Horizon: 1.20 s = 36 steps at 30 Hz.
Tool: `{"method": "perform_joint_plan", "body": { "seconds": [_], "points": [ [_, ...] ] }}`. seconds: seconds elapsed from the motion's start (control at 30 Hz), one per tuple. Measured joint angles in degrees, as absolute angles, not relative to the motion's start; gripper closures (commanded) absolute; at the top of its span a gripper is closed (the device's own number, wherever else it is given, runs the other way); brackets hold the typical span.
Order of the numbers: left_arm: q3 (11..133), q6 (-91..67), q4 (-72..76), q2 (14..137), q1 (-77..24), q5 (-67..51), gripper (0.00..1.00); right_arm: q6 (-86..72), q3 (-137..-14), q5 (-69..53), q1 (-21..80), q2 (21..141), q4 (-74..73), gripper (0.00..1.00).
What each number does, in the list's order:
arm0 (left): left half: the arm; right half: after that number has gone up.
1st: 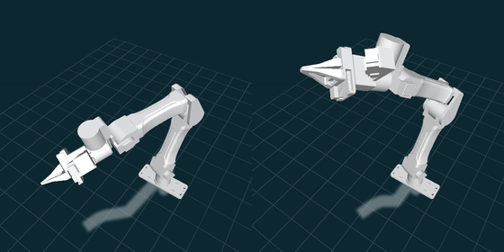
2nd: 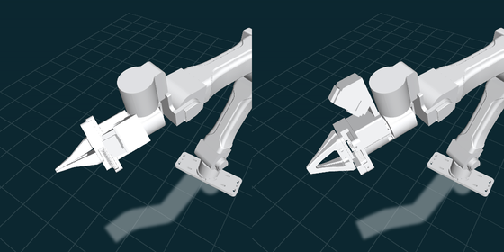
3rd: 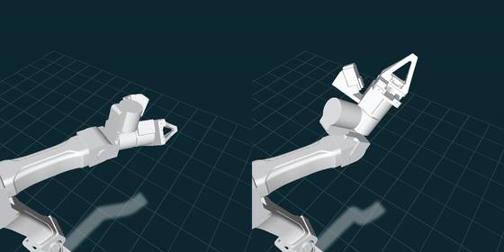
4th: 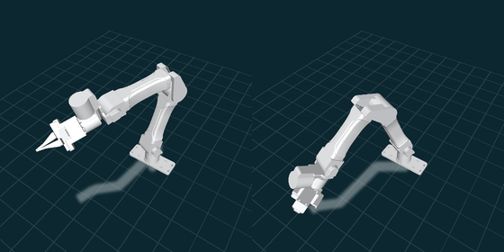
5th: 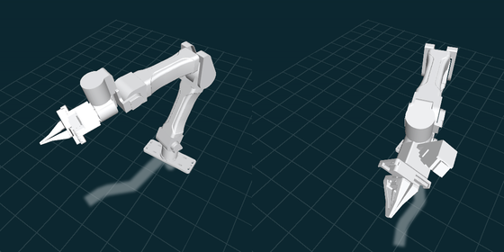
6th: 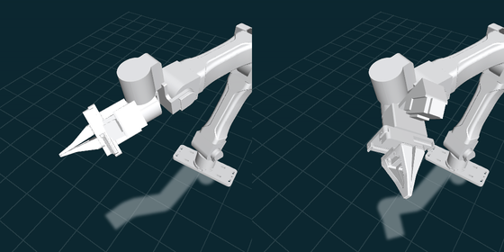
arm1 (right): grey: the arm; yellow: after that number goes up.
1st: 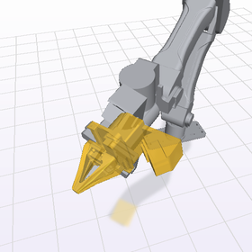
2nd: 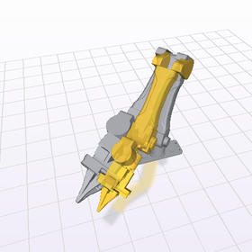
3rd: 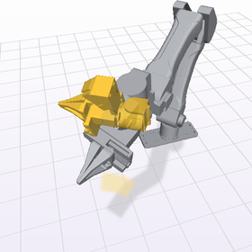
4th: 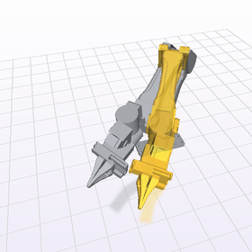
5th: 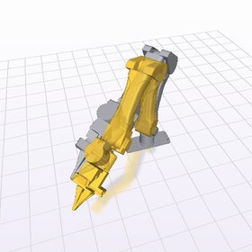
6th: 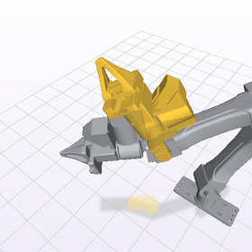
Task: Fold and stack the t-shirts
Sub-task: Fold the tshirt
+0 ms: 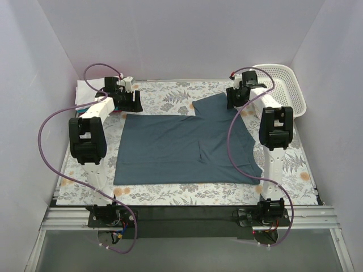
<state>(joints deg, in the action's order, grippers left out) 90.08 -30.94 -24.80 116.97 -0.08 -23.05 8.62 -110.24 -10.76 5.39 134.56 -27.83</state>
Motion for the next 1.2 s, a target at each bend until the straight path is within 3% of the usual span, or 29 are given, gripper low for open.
{"method": "perform_joint_plan", "body": {
  "seconds": [0.37, 0.47, 0.5, 0.63, 0.67, 0.9, 1.2],
  "points": [
    [93.7, -30.4, -25.5, 121.7, -0.1, -20.9, 0.35, 8.7, -113.4, -9.0, 6.7, 137.2, -25.0, 0.42],
    [95.0, -30.4, -26.0, 122.3, -0.1, -20.3, 0.35, 8.9, -113.6, -8.9, 7.1, 137.4, -24.7, 0.54],
    [95.5, -30.4, -26.0, 122.6, -0.1, -20.0, 0.35, 9.0, -113.9, -9.0, 7.2, 137.7, -24.7, 0.67],
    [98.1, -29.6, -26.6, 124.5, -0.1, -19.2, 0.39, 9.2, -114.8, -9.5, 7.6, 138.4, -24.1, 0.95],
    [98.6, -29.2, -26.8, 124.9, -0.1, -18.9, 0.41, 9.4, -114.9, -9.8, 7.6, 138.5, -24.1, 0.99],
    [103.9, -25.8, -30.0, 129.7, -0.1, -17.8, 0.59, 9.5, -115.0, -11.2, 7.8, 138.5, -24.3, 0.99],
    [104.2, -20.9, -34.7, 131.0, -0.1, -16.7, 0.6, 10.5, -115.0, -13.1, 7.8, 138.5, -24.7, 0.99]
  ]
}}
